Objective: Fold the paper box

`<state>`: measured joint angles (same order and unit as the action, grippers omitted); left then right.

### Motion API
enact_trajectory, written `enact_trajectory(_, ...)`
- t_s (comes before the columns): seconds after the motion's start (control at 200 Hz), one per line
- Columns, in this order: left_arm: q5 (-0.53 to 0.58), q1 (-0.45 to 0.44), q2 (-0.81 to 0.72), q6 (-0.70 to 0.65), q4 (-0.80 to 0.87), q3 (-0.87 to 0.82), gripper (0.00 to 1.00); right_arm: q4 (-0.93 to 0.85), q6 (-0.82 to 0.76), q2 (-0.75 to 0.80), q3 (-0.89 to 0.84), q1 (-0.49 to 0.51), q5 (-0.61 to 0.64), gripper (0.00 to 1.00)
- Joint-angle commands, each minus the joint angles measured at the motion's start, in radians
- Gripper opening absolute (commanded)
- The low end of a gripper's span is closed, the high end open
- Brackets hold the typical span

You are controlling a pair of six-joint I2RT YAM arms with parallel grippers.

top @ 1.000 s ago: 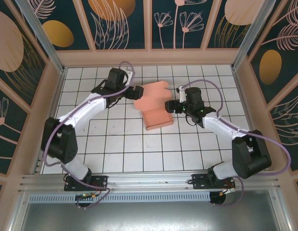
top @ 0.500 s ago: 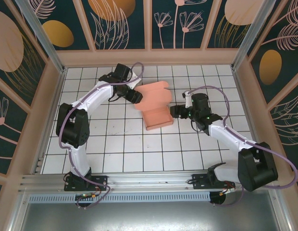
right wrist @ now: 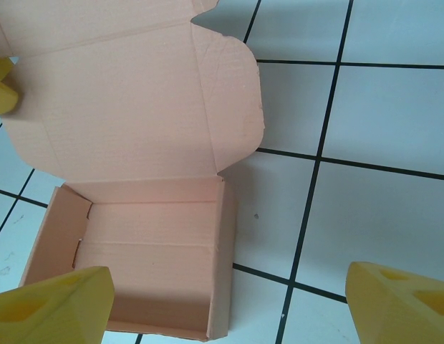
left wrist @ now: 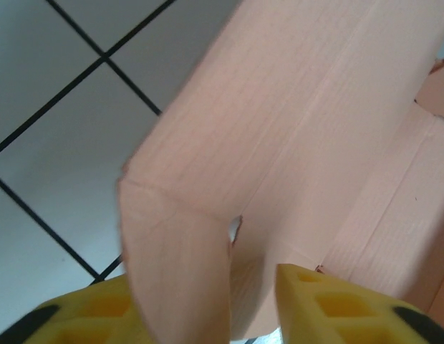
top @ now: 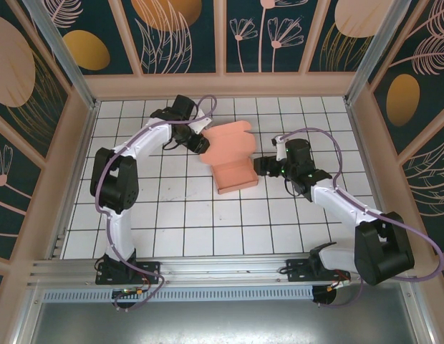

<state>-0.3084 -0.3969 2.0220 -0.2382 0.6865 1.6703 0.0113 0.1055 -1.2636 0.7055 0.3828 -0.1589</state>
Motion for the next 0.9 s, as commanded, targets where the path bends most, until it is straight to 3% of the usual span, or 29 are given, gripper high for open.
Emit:
enact_trajectory(0.0,-0.056,0.007,0.009,-0.017,0.030,0.030,0.32,-0.003,-0.012,0.016,-0.001,-0.006,0.004,0.85)
enact_trajectory(0.445,-0.054,0.007,-0.049,-0.059,0.034,-0.021,0.14,-0.001,-0.009,-0.006,0.015,-0.008,0.001,0.85)
enact_trajectory(0.586,-0.047,0.007,-0.062,-0.062,0.039,-0.024,0.24,0.003,-0.006,-0.017,0.015,-0.007,-0.005,0.85)
enact_trajectory(0.756,-0.043,0.007,-0.076,-0.065,0.051,-0.028,0.16,0.006,0.000,-0.023,0.018,-0.007,-0.010,0.85)
enact_trajectory(0.896,-0.038,0.008,-0.084,-0.065,0.049,-0.045,0.20,0.006,0.002,-0.028,0.018,-0.007,-0.014,0.85)
